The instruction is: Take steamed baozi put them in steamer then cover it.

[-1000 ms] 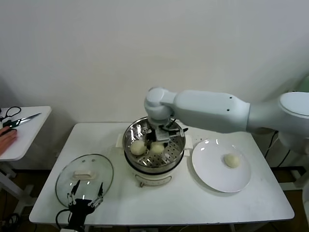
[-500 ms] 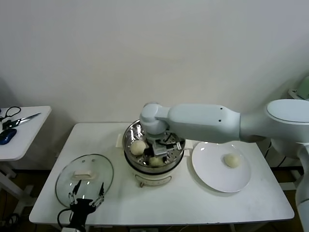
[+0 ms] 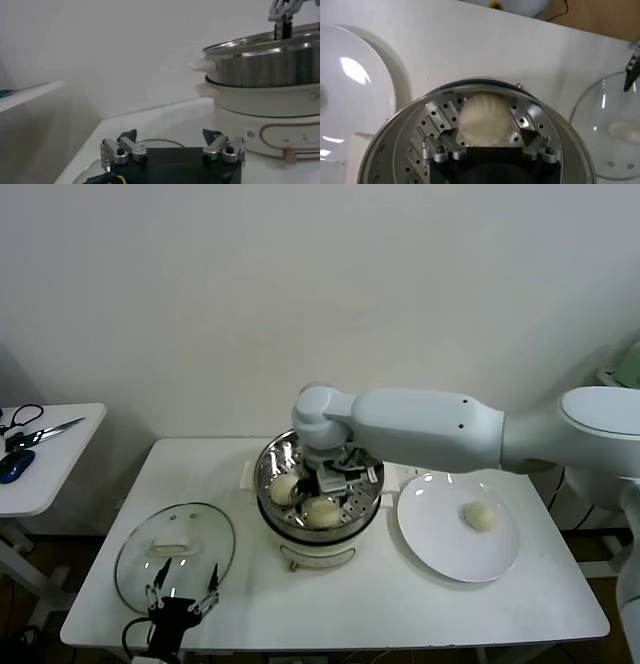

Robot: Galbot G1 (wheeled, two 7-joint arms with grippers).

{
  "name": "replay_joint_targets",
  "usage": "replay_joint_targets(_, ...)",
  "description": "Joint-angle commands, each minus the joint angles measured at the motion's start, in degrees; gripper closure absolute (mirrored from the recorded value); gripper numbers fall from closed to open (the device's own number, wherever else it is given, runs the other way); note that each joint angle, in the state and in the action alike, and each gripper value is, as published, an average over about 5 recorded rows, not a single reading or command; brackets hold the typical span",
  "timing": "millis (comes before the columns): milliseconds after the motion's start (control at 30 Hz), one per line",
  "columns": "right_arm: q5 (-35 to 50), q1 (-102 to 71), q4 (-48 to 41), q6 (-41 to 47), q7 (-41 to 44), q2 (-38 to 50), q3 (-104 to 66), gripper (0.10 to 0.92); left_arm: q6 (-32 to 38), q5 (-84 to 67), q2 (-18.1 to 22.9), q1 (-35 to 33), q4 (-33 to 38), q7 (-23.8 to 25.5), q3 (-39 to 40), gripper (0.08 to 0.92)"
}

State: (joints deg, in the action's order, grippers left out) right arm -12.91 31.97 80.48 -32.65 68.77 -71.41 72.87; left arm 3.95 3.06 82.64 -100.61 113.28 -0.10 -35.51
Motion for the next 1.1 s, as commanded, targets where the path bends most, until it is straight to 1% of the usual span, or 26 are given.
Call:
replay_joint_targets(33, 3.9, 5.9, -2.2, 4.6, -2.5, 4.8, -0.4, 0.203, 0.1, 0.0, -1.0, 0.0, -0.4, 0.0, 0.1, 0.177)
replay_joint_targets(100, 9.1, 9.4, -3.9, 11.4, -6.7, 7.4, 3.2, 0.203, 0.1, -0.1, -1.1, 0.0, -0.3, 0.0, 0.1, 0.177)
replay_joint_targets(200, 20.2, 14.3, -5.8, 24.6, -11.9, 11.5, 9.9, 0.203, 0.1, -0.3, -1.2, 0.4, -0.1, 0.1, -0.3, 0.177)
replay_joint_targets(333, 30.2, 15.2, -5.7, 36.7, -11.3, 17.8, 12.7, 0.203, -0.2, -0.5, -1.2, 1.0, 0.6, 0.1, -0.9, 0.177)
replay_joint_targets(400, 33.4, 13.9, -4.9, 41.1, -10.4, 21.4, 12.3, 0.203, -0.3, -0.6, -1.3, 1.1, 0.9, 0.1, -1.1, 0.177)
replay_joint_targets(467, 34.8, 11.5, -4.2, 44.0, -9.9, 25.3, 11.2, 0.203, -0.3, -0.5, -1.4, 1.2, 1.1, 0.1, -1.2, 0.177)
replay_joint_targets(567, 33.4, 6.2, -3.8, 46.1, -9.1, 30.8, 8.4, 0.203, -0.6, -0.6, -1.3, 1.5, 1.2, 0.1, -1.6, 0.177)
replay_joint_targets(767, 23.7, -9.4, -7.8, 45.1, -7.0, 37.3, -4.1, 0.203, -1.0, -1.0, -1.1, 2.0, 1.6, 0.1, -2.5, 0.177)
replay_joint_targets(900, 16.6, -18.8, -10.9, 43.3, -5.6, 38.2, -12.4, 0.203, -1.0, -0.7, -0.6, 1.9, 1.7, 0.1, -2.5, 0.177)
replay_joint_targets(1000, 11.5, -24.5, -14.9, 41.5, -5.1, 37.5, -17.1, 0.203, -1.0, -0.5, -0.1, 1.6, 1.8, 0.1, -2.5, 0.177)
replay_joint_targets(1100, 8.3, -29.1, -19.4, 40.2, -4.9, 36.3, -21.7, 0.203, -1.0, -0.2, 0.1, 1.2, 2.0, 0.1, -2.5, 0.177)
